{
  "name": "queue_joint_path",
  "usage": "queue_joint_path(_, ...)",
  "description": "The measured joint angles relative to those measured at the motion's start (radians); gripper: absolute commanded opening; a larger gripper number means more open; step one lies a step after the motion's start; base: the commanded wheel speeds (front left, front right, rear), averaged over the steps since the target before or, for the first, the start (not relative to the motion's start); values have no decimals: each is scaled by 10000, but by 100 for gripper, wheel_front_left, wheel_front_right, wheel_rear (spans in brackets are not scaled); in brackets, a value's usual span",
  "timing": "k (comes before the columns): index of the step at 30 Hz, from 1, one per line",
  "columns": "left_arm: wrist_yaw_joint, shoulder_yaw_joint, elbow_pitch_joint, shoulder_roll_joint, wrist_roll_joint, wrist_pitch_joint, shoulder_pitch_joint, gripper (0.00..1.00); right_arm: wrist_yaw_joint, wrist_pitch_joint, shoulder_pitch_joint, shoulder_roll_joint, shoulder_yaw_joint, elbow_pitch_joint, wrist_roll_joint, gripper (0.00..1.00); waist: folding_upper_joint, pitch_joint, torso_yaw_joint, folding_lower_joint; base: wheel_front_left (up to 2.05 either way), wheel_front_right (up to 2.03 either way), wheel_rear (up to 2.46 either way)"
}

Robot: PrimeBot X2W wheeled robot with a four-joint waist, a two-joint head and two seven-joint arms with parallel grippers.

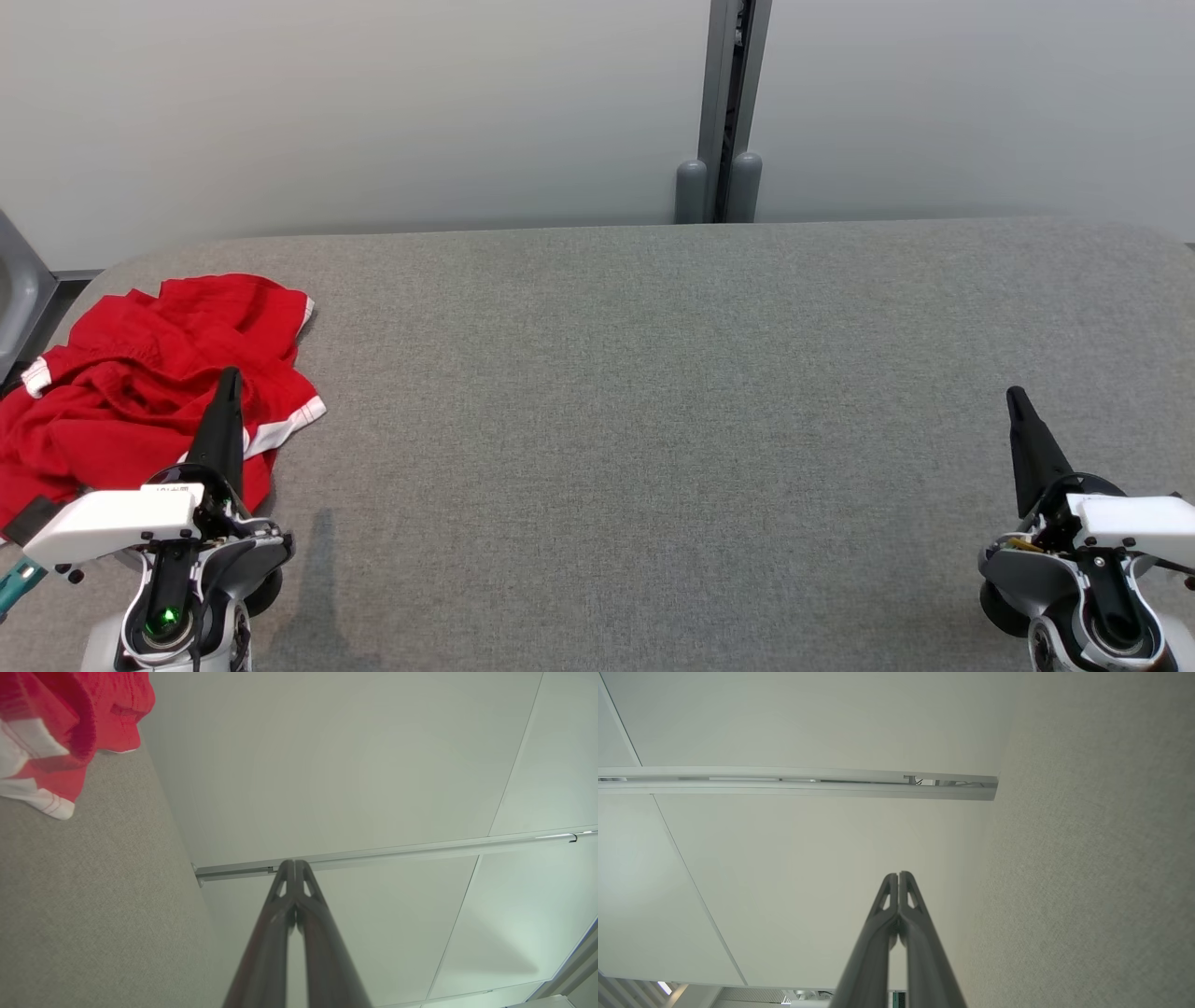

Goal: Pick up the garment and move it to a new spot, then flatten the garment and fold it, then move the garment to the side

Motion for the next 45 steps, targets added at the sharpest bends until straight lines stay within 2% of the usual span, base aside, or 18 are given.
queue_joint_path(45,0,0,0,2,0,0,0,0,0,0,0,0,0,0,0,0,0,0,0,1,0,0,0)
